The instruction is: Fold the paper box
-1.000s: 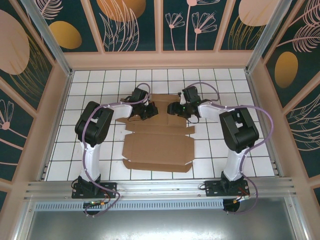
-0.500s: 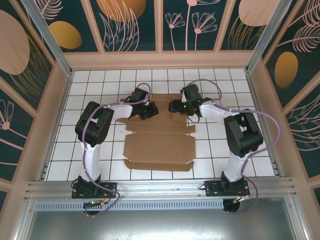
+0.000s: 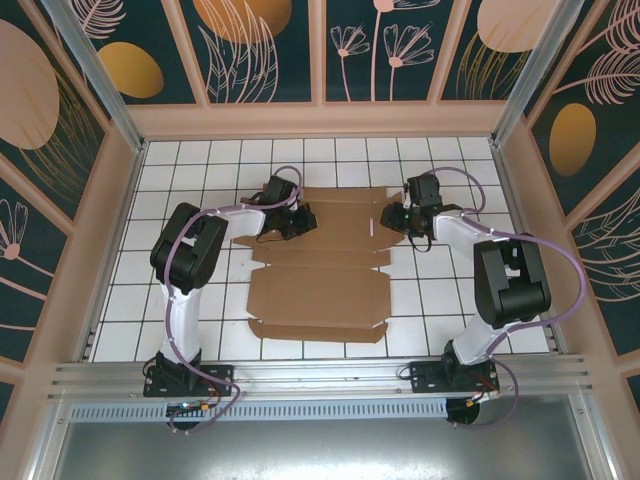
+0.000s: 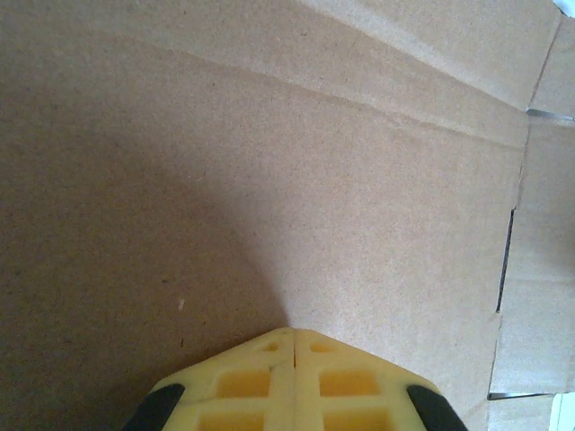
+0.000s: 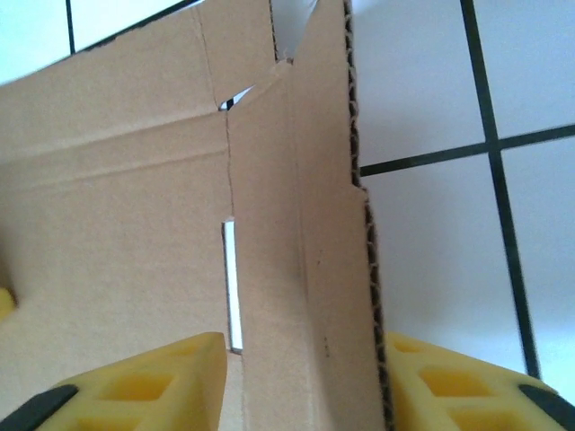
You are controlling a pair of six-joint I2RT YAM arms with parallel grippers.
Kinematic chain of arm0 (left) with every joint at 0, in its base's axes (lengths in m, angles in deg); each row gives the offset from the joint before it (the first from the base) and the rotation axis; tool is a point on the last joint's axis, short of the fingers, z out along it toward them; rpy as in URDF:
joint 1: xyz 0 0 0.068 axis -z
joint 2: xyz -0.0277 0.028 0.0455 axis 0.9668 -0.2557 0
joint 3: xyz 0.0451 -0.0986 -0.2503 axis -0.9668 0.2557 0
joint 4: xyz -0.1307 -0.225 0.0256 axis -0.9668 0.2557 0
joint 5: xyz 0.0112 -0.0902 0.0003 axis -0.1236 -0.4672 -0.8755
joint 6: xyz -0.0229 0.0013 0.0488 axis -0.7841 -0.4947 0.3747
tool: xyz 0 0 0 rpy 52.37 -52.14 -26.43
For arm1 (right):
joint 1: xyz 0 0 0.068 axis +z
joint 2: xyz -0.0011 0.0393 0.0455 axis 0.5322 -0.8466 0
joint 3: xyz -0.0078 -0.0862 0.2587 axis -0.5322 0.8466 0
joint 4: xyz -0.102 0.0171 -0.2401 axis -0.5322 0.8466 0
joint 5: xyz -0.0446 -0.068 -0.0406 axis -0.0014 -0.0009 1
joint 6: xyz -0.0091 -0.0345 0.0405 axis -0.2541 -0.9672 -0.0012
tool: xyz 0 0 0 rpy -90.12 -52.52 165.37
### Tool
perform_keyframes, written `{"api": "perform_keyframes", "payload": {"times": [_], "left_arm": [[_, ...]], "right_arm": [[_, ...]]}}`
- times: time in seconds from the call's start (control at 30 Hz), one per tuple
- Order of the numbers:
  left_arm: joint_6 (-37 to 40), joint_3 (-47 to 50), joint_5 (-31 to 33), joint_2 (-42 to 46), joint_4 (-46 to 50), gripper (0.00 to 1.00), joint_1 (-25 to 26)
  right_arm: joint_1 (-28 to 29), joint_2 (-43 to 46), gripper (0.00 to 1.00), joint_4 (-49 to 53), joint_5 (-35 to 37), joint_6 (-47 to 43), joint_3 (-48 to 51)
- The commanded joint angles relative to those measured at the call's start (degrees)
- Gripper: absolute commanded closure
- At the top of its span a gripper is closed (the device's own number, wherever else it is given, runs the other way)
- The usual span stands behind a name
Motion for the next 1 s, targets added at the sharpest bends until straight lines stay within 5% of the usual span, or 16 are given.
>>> {"api": "perform_keyframes", "payload": {"times": [0.0, 0.23, 0.53, 0.6, 0.8, 0.97], "left_arm": [[1.4, 0.8, 4.4, -0.6, 3.8, 1.00, -0.4], [1.7, 0.7, 4.7, -0.5, 3.9, 1.00, -0.4], [1.6, 0.6, 4.2, -0.5, 3.7, 1.00, -0.4], [1.6, 0.7, 4.3, -0.4, 3.8, 1.00, -0.4], [1.1, 1.1, 4.3, -0.3, 3.7, 1.00, -0.4], [0.7, 1.0, 4.1, -0.6, 3.5, 1.00, -0.4]], "right_arm": [[0.9, -1.2, 0.68, 2.9, 7.8, -2.6, -1.9], [5.8, -8.4, 0.89, 10.5, 27.2, -7.0, -7.9], [17.0, -22.9, 0.90, 18.3, 49.6, -11.9, -18.4], [17.0, -21.6, 0.87, 18.3, 49.0, -10.7, -18.6], [12.8, -4.8, 0.51, 12.7, 36.4, -8.0, -12.1], [9.0, 7.8, 0.41, 10.3, 21.4, -4.4, -5.8]]}}
